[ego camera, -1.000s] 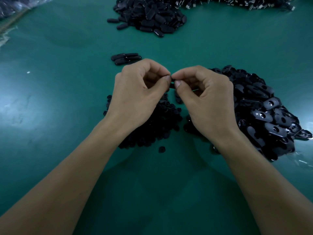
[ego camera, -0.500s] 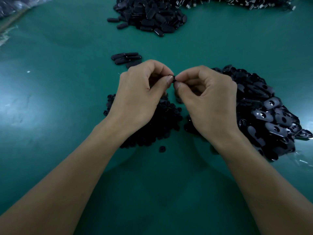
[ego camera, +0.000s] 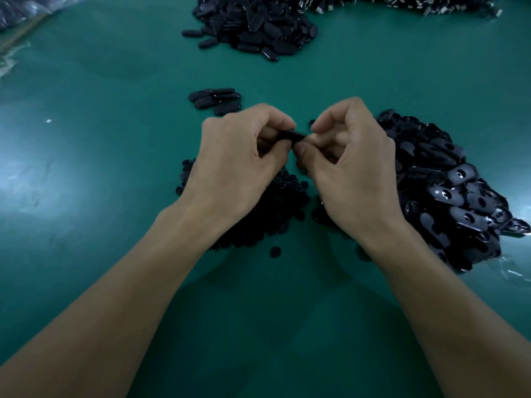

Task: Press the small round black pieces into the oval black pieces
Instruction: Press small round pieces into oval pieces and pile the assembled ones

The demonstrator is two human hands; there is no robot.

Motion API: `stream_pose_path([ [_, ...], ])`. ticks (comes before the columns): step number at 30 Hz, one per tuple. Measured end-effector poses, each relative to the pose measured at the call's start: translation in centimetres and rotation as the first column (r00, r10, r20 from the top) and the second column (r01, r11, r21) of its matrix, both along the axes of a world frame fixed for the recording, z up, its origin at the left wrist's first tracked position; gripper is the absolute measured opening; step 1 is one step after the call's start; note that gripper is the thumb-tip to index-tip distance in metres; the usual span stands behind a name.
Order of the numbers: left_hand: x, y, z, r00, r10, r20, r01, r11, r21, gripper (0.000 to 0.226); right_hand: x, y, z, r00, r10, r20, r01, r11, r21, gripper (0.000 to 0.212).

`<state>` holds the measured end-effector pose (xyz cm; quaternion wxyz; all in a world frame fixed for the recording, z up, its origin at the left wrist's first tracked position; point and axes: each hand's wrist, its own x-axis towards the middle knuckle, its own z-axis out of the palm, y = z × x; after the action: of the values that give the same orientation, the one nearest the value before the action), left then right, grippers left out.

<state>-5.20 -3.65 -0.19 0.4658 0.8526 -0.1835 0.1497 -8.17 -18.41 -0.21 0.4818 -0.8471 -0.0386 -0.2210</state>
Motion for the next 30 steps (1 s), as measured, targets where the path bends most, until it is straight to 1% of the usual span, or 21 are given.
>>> stream_pose_path([
  [5,-0.06,0.05,0.13,1.0,-0.008,0.029,0.007,0.999,0.04,0.018,-0.05,-0.07,-0.06,1.0,-0.005,-0.029,0.006,1.0,0.006,0.036],
  [9,-0.02,0.08,0.06,0.999,-0.02,0.036,0.018,0.998,0.064,0.018,0.09,-0.37,0.05,0.997,0.032,-0.069,-0.033,0.999,-0.008,0.032],
  [13,-0.04,-0.01,-0.05,0.998,-0.044,0.04,0.04,0.996,0.082,0.017,0.13,-0.39,-0.03,0.997,-0.007,-0.073,0.004,0.999,-0.039,0.036],
  [16,-0.04,-0.04,-0.07,0.999,-0.028,0.044,0.026,0.999,0.042,0.016,0.16,-0.3,0.07,0.998,-0.018,-0.064,0.019,1.0,0.014,0.041],
  [19,-0.01,0.02,-0.02,1.0,-0.026,0.007,0.026,0.999,-0.03,0.016,0.2,-0.44,0.29,0.998,0.037,-0.046,-0.035,0.998,0.048,0.038],
  [22,-0.01,-0.03,0.0,0.999,-0.033,-0.003,0.033,0.999,-0.04,0.016,0.27,-0.45,0.23,0.998,0.046,-0.038,-0.044,0.998,0.052,0.038],
  [26,-0.18,-0.12,0.07,0.999,-0.04,0.035,0.04,0.999,0.011,0.016,0.09,-0.13,-0.08,0.999,-0.034,-0.006,0.034,0.999,0.007,0.04],
  [30,-0.24,-0.09,0.05,0.998,-0.045,0.051,0.044,0.999,0.03,0.017,-0.3,0.1,-0.01,0.997,-0.04,0.066,0.048,0.991,-0.124,0.032],
])
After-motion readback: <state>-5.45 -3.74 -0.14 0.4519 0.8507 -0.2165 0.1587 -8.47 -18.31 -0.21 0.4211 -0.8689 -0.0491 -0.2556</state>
